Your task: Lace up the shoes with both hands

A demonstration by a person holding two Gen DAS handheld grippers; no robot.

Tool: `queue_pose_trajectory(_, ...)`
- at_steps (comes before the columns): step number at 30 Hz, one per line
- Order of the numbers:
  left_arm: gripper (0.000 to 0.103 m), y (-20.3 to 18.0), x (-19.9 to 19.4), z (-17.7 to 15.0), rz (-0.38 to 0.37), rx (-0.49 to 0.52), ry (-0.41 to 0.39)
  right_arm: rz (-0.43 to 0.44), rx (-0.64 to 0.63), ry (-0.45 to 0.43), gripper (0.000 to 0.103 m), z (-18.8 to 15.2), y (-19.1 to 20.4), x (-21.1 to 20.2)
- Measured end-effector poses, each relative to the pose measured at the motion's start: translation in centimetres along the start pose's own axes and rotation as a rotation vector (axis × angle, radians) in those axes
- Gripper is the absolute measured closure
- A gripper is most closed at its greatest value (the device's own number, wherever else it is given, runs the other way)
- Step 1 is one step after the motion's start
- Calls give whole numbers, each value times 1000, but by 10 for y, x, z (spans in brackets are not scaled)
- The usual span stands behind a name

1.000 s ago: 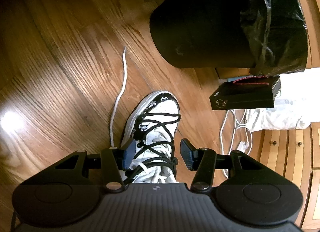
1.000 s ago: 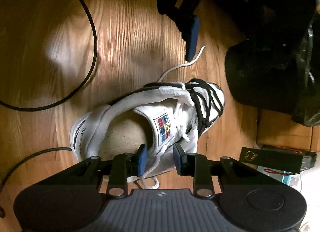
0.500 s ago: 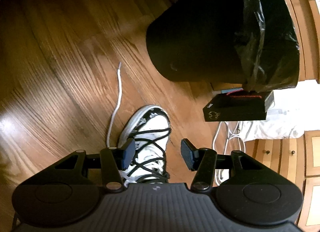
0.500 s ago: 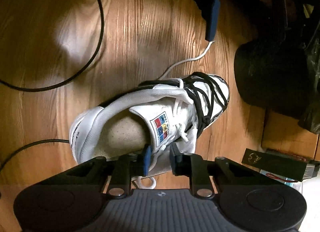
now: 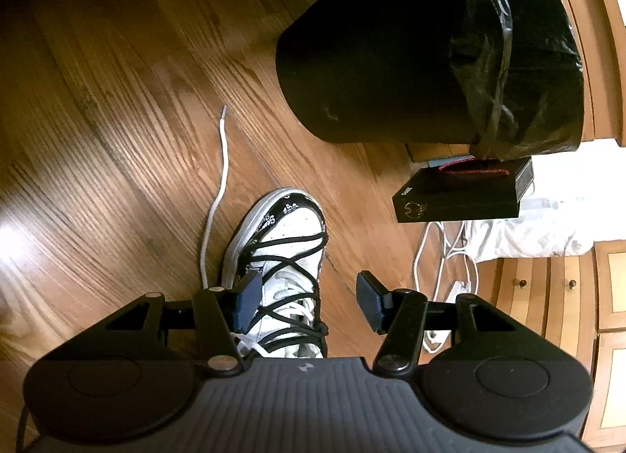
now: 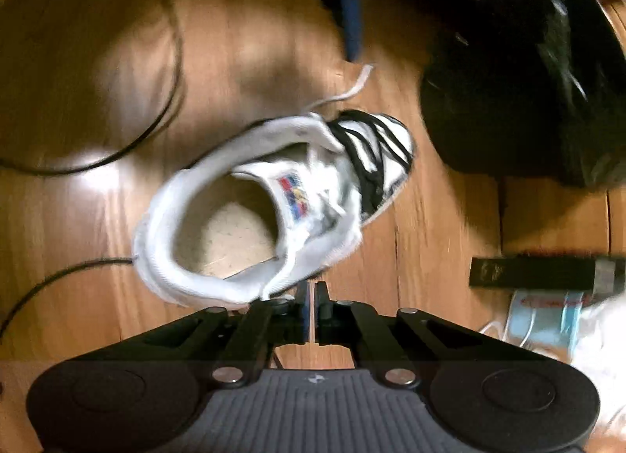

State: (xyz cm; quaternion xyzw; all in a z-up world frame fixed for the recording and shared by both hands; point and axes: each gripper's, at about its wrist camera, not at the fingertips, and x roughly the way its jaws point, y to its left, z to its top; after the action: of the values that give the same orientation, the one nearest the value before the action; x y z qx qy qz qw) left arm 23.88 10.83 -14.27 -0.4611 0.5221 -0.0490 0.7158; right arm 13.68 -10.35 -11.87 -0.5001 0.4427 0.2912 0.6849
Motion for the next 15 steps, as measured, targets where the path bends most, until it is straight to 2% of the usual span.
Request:
queue_pose_trajectory(2,46,0,0,0,-1,2,2,54,132,-38,95,-5,-18,-6)
queue_pose_trajectory(4,46,-1,1,-1,1,7,1,85,238,-83,79,-8,-32,-13)
queue_pose_trajectory(7,46,0,1,-2,5,8,5,152,346,-118,79,-10,-44,-16)
queue_pose_trajectory(15,46,1,1,-3,-1,-6,11,221,419,-69,76,-11,-40,7)
